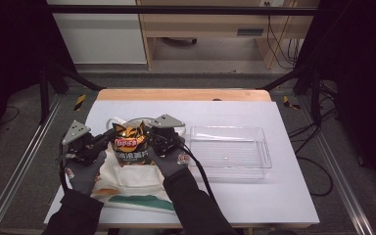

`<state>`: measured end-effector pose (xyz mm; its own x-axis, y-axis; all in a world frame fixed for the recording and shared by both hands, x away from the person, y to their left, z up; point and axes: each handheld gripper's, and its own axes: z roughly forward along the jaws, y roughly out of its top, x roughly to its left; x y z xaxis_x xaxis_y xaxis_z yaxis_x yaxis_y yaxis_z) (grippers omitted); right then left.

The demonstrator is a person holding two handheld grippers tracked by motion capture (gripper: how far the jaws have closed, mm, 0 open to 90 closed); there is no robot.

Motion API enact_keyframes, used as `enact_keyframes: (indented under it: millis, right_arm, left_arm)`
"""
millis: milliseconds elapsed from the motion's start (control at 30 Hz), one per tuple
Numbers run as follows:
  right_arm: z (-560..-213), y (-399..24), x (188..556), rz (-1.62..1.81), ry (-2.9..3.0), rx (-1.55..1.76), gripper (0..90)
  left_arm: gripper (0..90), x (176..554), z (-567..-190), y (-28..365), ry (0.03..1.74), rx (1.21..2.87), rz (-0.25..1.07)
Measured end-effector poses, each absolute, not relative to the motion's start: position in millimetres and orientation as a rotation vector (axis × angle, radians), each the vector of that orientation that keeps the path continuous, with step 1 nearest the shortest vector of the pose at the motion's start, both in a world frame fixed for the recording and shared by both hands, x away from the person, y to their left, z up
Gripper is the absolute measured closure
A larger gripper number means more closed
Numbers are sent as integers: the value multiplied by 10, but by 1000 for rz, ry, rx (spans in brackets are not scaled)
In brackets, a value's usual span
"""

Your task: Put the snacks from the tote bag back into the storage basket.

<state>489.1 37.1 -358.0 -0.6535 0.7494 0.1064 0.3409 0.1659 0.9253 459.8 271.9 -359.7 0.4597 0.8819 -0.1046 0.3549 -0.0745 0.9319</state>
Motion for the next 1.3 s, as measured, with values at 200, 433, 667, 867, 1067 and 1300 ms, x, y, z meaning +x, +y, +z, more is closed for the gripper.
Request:
enact_keyframes:
  millis: [200, 433, 667, 867, 1067, 1300]
  right_arm:
    - [-3543, 326, 4884, 1511, 2072, 1040, 900]
    - [-3462, 310, 4832, 1520, 2051, 1016, 900]
    - [-3343, 331, 4788, 1530, 2019, 981, 900]
    - [-3259, 330, 4778, 1535, 1999, 959, 900]
    - [-3145, 293, 4754, 1546, 1976, 939, 900]
    - [-3030, 248, 4741, 1561, 1962, 926, 900]
  left_arm:
    - [892, 4563, -3555, 2713, 1085, 1641, 624]
    - [893, 4511, -3478, 2710, 1070, 1620, 635]
    - [893, 4461, -3380, 2716, 1057, 1592, 649]
    - [894, 4453, -3294, 2695, 1050, 1583, 676]
    - [894, 4440, -3165, 2656, 1033, 1571, 692]
    - [894, 4414, -3020, 2610, 1016, 1560, 714]
